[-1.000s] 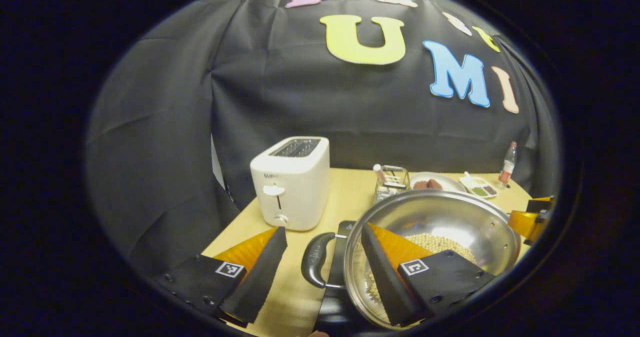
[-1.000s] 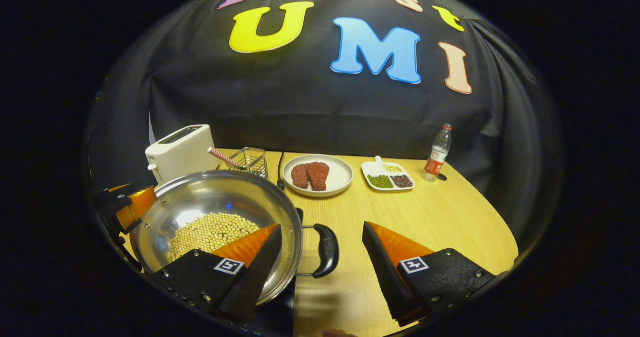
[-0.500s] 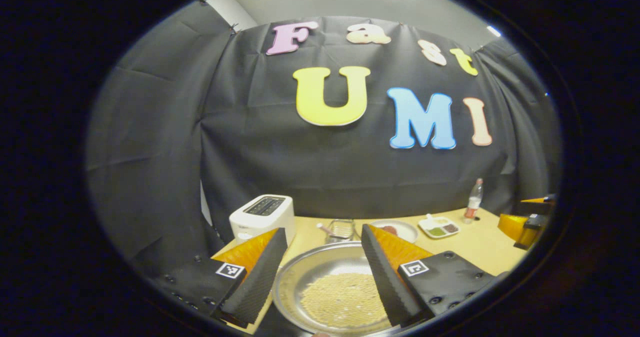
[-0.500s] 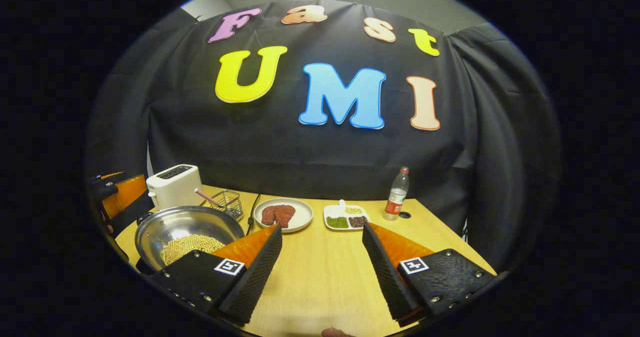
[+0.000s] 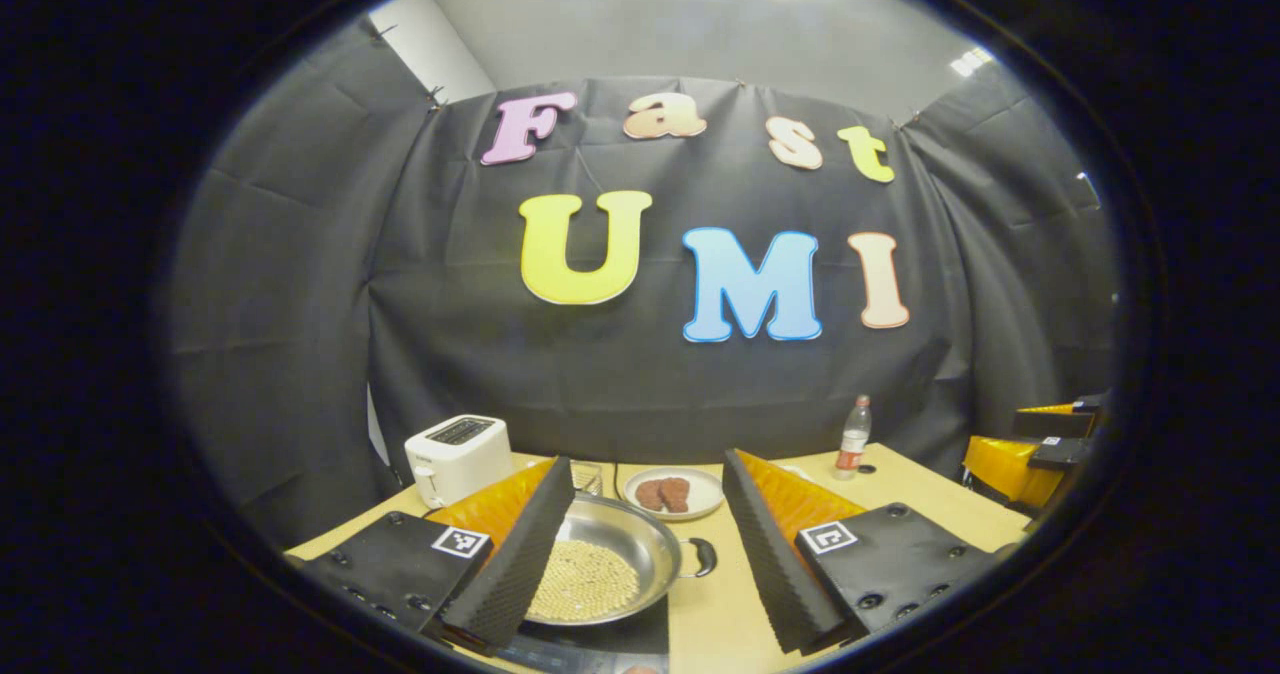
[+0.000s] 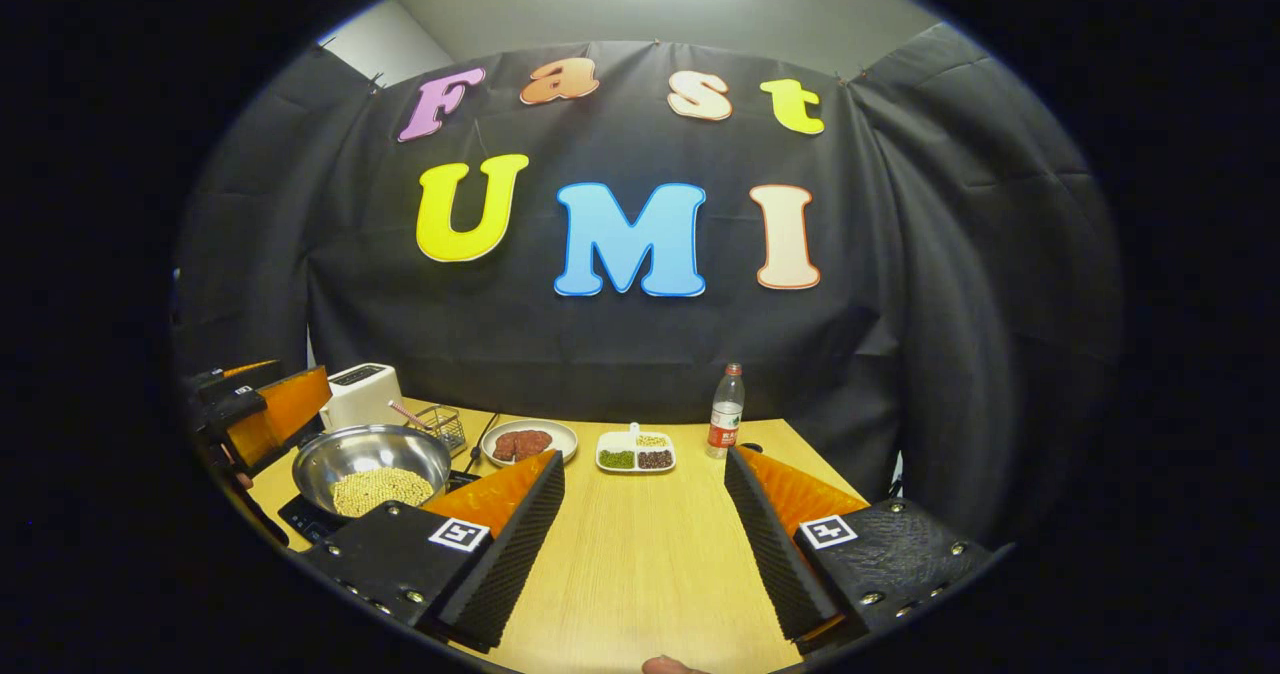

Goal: First push the handle of the pot to place it horizontally, then grasp the pot with both hands and set it on the induction cooktop.

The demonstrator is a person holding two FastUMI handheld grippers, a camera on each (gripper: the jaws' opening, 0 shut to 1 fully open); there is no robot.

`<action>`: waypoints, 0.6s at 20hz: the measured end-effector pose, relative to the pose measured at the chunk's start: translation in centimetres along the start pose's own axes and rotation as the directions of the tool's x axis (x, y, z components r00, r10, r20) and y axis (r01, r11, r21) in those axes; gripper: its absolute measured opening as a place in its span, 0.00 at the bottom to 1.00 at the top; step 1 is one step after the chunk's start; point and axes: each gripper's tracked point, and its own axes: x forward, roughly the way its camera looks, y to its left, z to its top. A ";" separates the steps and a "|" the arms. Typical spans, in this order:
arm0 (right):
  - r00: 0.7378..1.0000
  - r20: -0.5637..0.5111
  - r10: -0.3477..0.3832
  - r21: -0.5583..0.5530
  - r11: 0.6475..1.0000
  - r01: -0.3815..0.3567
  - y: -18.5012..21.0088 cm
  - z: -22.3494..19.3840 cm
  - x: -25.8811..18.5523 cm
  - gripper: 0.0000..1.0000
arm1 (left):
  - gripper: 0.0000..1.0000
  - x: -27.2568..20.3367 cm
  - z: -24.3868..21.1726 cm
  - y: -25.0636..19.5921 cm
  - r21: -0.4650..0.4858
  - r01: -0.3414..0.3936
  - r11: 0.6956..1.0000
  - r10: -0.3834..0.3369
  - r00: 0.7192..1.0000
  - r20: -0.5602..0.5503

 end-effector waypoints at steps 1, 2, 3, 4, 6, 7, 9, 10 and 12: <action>1.000 0.011 0.008 0.005 1.000 -0.008 -0.7 0.4 -1.0 0.97 | 0.97 -1.0 0.5 -0.9 0.003 -0.001 1.000 0.001 1.000 0.009; 1.000 0.020 0.018 0.011 1.000 -0.019 -1.3 0.7 -1.8 0.97 | 1.00 -1.9 1.1 -1.8 0.006 0.001 1.000 -0.001 1.000 0.019; 0.999 0.031 0.026 0.012 1.000 -0.026 -1.9 1.2 -2.6 0.97 | 1.00 -2.9 1.5 -2.6 0.009 0.001 1.000 -0.002 1.000 0.029; 0.999 0.045 0.025 0.010 1.000 -0.026 -2.6 1.7 -3.3 0.97 | 1.00 -3.7 2.1 -3.2 0.011 0.004 1.000 -0.005 0.999 0.041; 0.997 0.069 0.022 0.018 1.000 -0.023 -3.4 2.8 -4.6 0.97 | 0.99 -5.3 3.5 -3.9 0.018 0.010 1.000 -0.011 0.998 0.065; 0.997 0.076 0.022 0.028 0.999 -0.024 -3.4 3.0 -5.0 0.98 | 0.97 -5.8 4.0 -4.2 0.023 0.012 1.000 -0.014 0.997 0.074; 0.996 0.087 0.029 0.045 0.998 -0.033 -3.2 3.9 -5.9 0.97 | 1.00 -6.8 4.6 -4.3 0.028 0.025 0.999 -0.027 0.996 0.081; 0.995 0.090 0.030 0.050 0.998 -0.034 -3.1 4.3 -6.2 0.97 | 0.97 -7.3 5.0 -4.2 0.027 0.031 0.999 -0.034 0.996 0.085; 0.994 0.105 0.030 0.063 0.997 -0.037 -2.7 5.3 -6.8 0.97 | 0.97 -8.0 5.6 -3.5 0.033 0.034 0.999 -0.036 0.995 0.093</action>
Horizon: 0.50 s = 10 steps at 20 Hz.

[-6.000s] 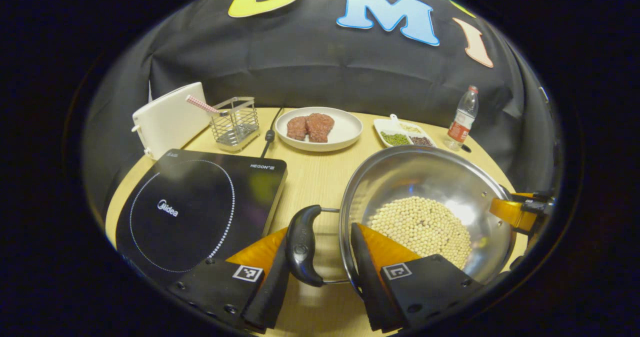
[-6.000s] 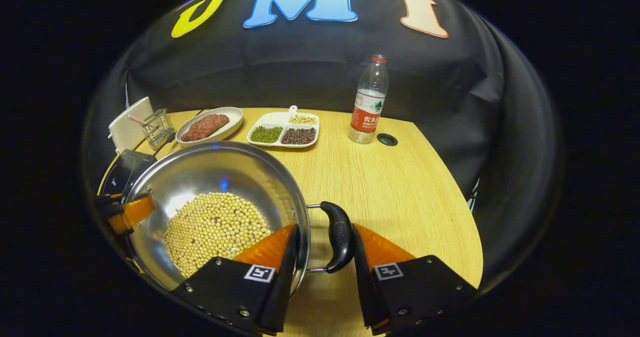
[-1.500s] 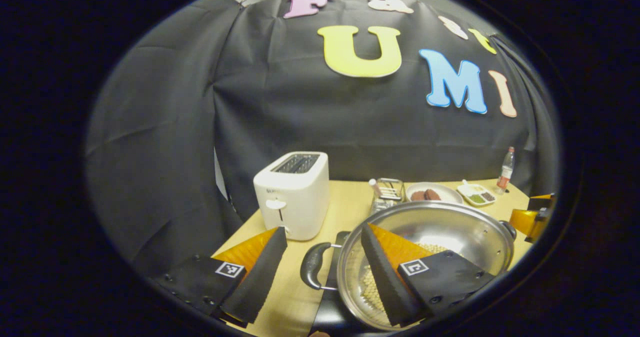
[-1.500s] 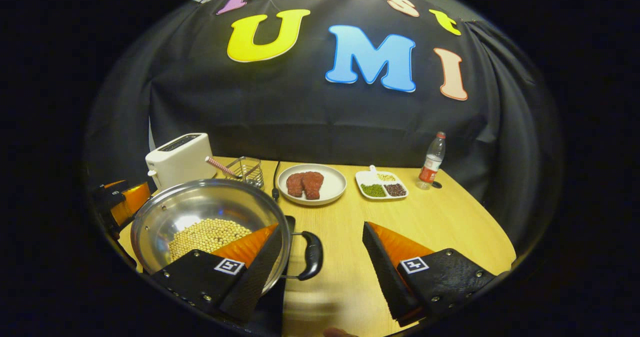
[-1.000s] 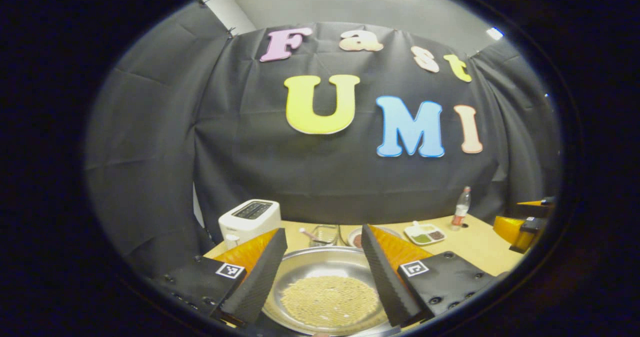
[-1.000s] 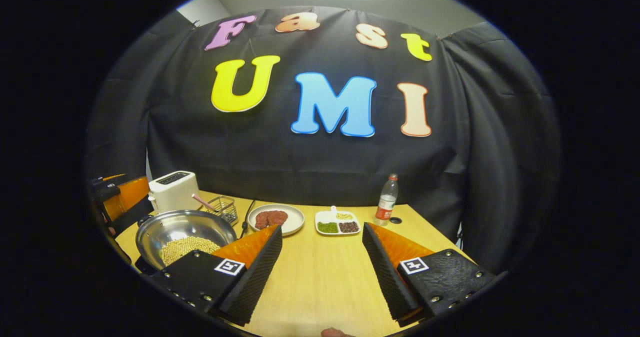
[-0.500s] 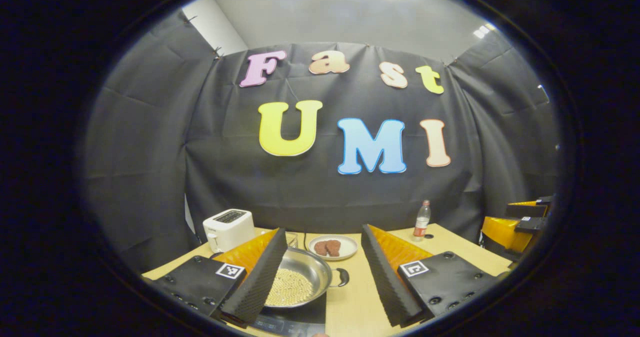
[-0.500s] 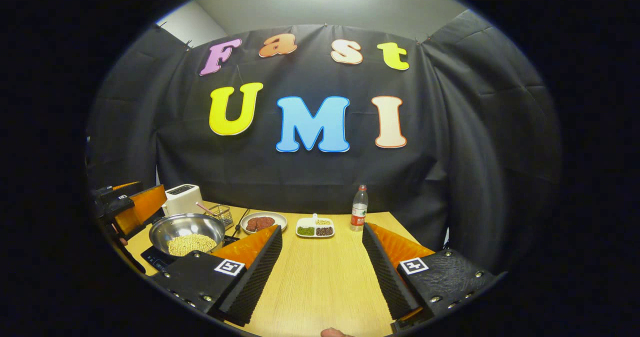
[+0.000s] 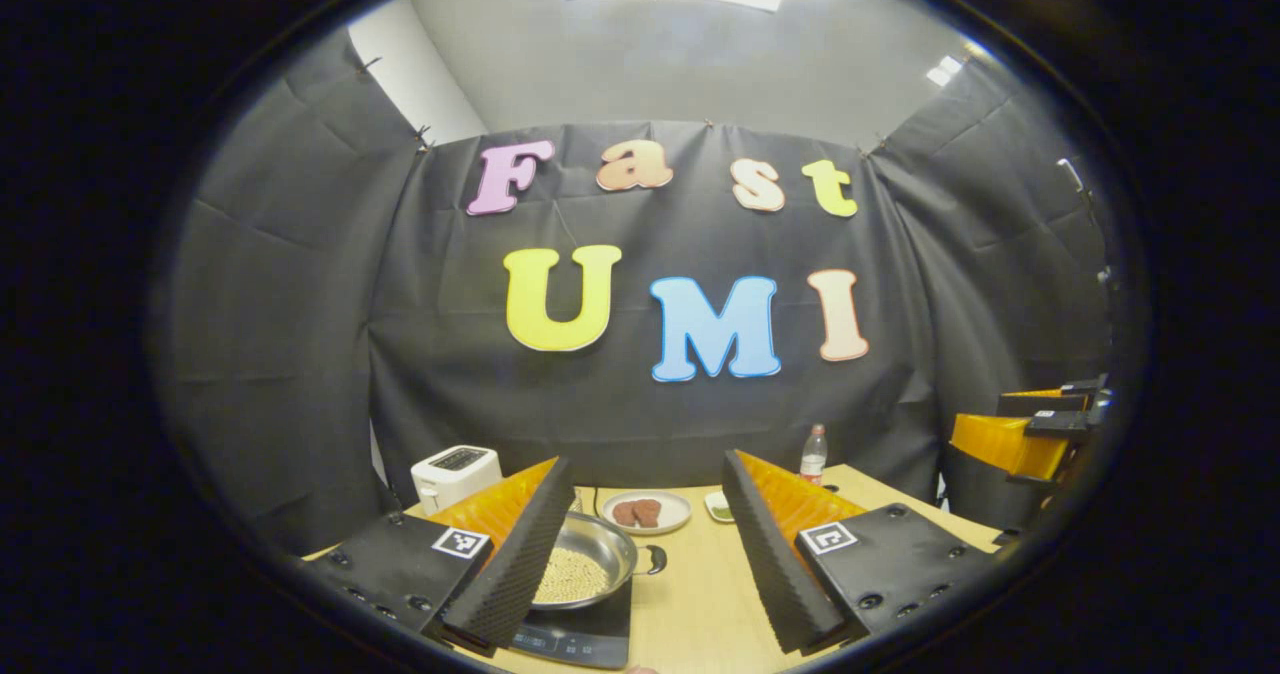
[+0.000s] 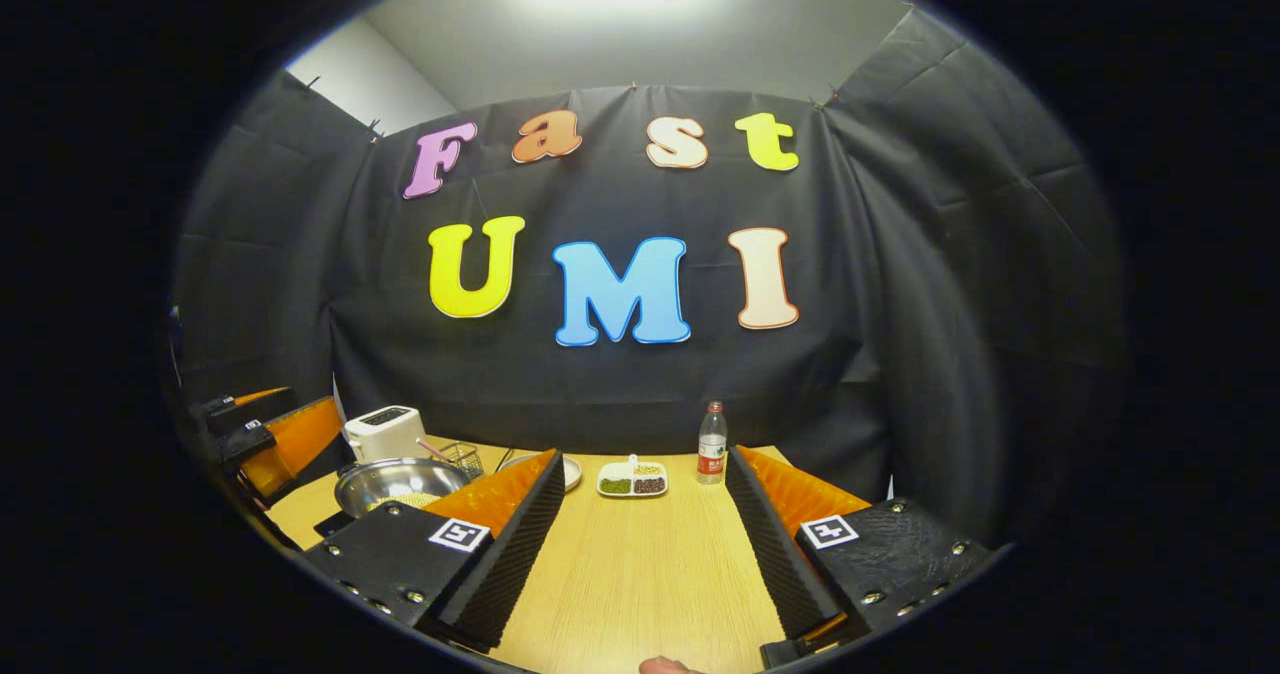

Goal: First push the handle of the pot to place it horizontally, then grasp the pot with both hands and set it on the induction cooktop.

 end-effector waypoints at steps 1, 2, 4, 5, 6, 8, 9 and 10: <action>1.000 0.005 -0.002 0.001 1.000 0.002 0.1 0.2 -0.2 0.97 | 0.99 -0.4 0.0 0.7 0.008 -0.009 1.000 0.009 1.000 -0.002; 1.000 0.021 -0.001 -0.004 1.000 0.001 0.3 0.7 -0.5 0.97 | 0.99 -0.6 0.2 1.4 0.015 -0.016 1.000 0.016 1.000 -0.002; 0.999 0.042 -0.003 -0.037 0.999 0.005 0.4 1.1 -0.5 0.97 | 1.00 -0.9 0.5 2.7 0.020 -0.037 0.999 0.036 0.999 0.009; 0.998 0.060 -0.005 -0.050 0.999 0.008 0.4 1.4 -0.5 0.97 | 1.00 -1.1 0.5 3.1 0.014 -0.042 0.999 0.042 0.999 0.011; 0.997 0.074 -0.007 -0.053 0.999 0.011 0.4 1.7 -0.4 0.98 | 0.99 -1.4 0.6 3.5 0.011 -0.048 0.999 0.047 0.999 0.007; 0.998 0.068 -0.008 -0.042 0.999 0.011 0.6 1.5 -0.4 0.97 | 0.99 -1.8 1.0 4.7 0.015 -0.061 0.998 0.060 0.998 0.015; 0.998 0.069 -0.013 -0.032 0.999 0.015 0.5 1.6 -0.6 0.97 | 0.99 -1.9 1.3 5.2 0.014 -0.070 0.997 0.069 0.997 0.022; 0.997 0.082 -0.015 -0.029 0.999 0.018 0.5 2.0 -0.7 0.97 | 0.99 -2.1 1.5 5.7 0.006 -0.078 0.997 0.078 0.997 0.025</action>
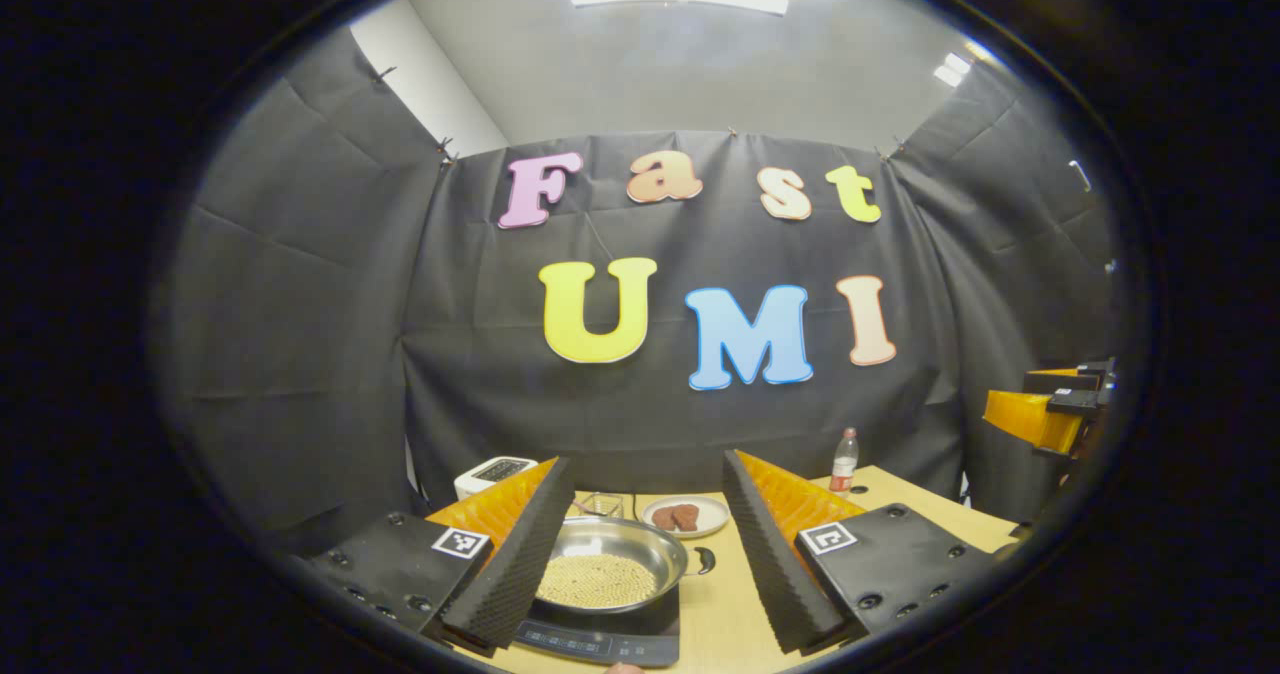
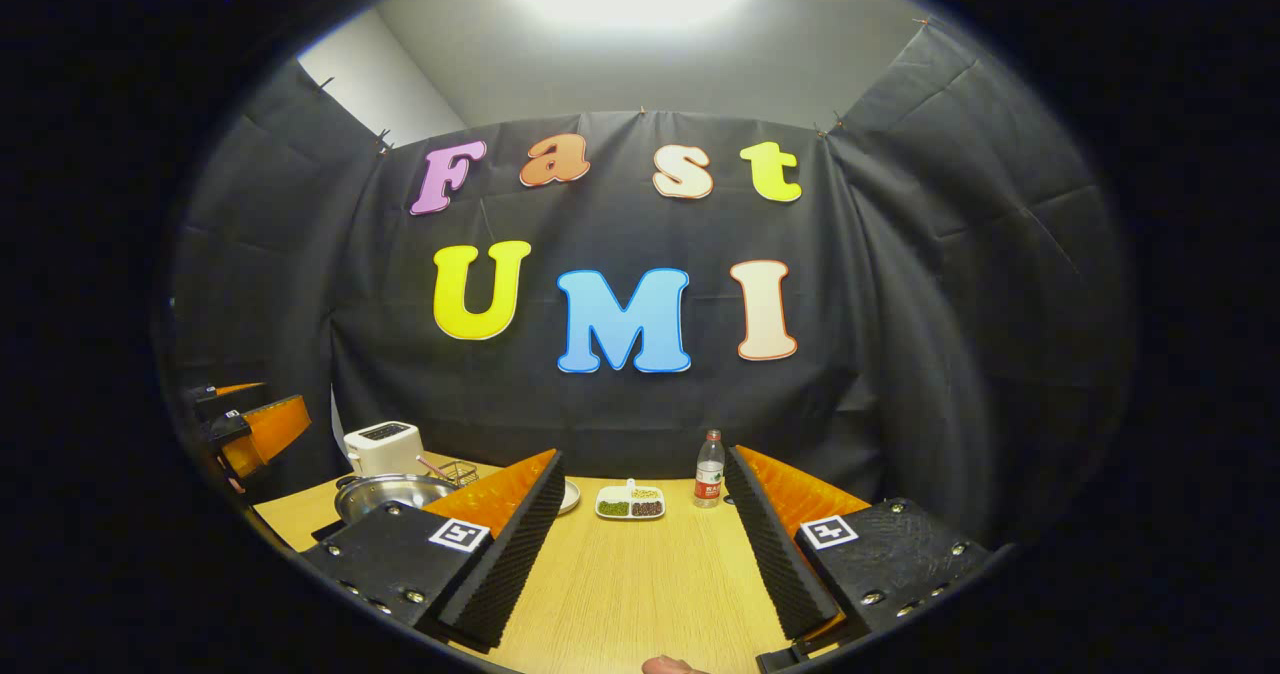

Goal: First push the handle of the pot to place it horizontally, then grasp the pot with both hands and set it on the induction cooktop.

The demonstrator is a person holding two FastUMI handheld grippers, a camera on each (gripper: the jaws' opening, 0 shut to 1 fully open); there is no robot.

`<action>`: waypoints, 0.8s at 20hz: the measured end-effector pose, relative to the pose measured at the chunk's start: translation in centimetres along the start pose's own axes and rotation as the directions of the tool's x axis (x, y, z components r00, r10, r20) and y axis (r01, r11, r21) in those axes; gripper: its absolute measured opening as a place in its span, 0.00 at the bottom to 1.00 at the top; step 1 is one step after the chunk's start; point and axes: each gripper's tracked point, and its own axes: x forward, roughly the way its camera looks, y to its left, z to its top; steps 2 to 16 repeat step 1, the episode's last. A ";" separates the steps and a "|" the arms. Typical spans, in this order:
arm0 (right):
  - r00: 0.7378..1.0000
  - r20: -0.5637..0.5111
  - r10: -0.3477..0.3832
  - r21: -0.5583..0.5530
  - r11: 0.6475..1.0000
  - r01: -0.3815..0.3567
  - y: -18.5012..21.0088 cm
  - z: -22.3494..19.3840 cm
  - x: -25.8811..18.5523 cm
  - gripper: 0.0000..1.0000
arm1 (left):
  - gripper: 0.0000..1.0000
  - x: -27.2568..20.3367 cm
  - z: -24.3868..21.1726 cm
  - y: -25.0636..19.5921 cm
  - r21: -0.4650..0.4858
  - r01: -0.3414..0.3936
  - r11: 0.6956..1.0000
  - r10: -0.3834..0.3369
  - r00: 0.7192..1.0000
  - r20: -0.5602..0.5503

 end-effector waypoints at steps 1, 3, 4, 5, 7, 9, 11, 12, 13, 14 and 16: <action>1.000 0.014 -0.005 -0.006 1.000 0.006 -0.3 0.4 0.1 0.97 | 0.99 -0.1 -0.1 0.3 -0.010 -0.011 1.000 0.011 1.000 -0.003; 1.000 0.014 -0.005 -0.006 1.000 0.006 -0.3 0.4 0.1 0.97 | 0.99 -0.1 -0.1 0.3 -0.010 -0.011 1.000 0.011 1.000 -0.003; 1.000 0.014 -0.005 -0.006 1.000 0.006 -0.3 0.4 0.1 0.97 | 0.99 -0.1 -0.1 0.3 -0.010 -0.011 1.000 0.011 1.000 -0.003; 1.000 0.014 -0.005 -0.006 1.000 0.006 -0.3 0.4 0.1 0.97 | 0.99 -0.1 -0.1 0.3 -0.010 -0.011 1.000 0.011 1.000 -0.003; 1.000 0.014 -0.005 -0.006 1.000 0.006 -0.3 0.4 0.1 0.97 | 0.99 -0.1 -0.1 0.3 -0.010 -0.011 1.000 0.011 1.000 -0.003; 1.000 0.014 -0.005 -0.006 1.000 0.006 -0.3 0.4 0.1 0.97 | 0.99 -0.1 -0.1 0.3 -0.010 -0.011 1.000 0.011 1.000 -0.003; 1.000 0.014 -0.005 -0.006 1.000 0.006 -0.3 0.4 0.1 0.97 | 0.99 -0.1 -0.1 0.3 -0.010 -0.011 1.000 0.011 1.000 -0.003; 1.000 0.014 -0.005 -0.006 1.000 0.006 -0.3 0.4 0.1 0.97 | 0.99 -0.1 -0.1 0.3 -0.010 -0.011 1.000 0.011 1.000 -0.003; 1.000 0.014 -0.005 -0.006 1.000 0.006 -0.3 0.4 0.1 0.97 | 0.99 -0.1 -0.1 0.3 -0.010 -0.011 1.000 0.011 1.000 -0.003; 1.000 0.014 -0.005 -0.006 1.000 0.006 -0.3 0.4 0.1 0.97 | 0.99 -0.1 -0.1 0.3 -0.010 -0.011 1.000 0.011 1.000 -0.003; 1.000 0.014 -0.005 -0.006 1.000 0.006 -0.3 0.4 0.1 0.97 | 0.99 -0.1 -0.1 0.3 -0.010 -0.011 1.000 0.011 1.000 -0.003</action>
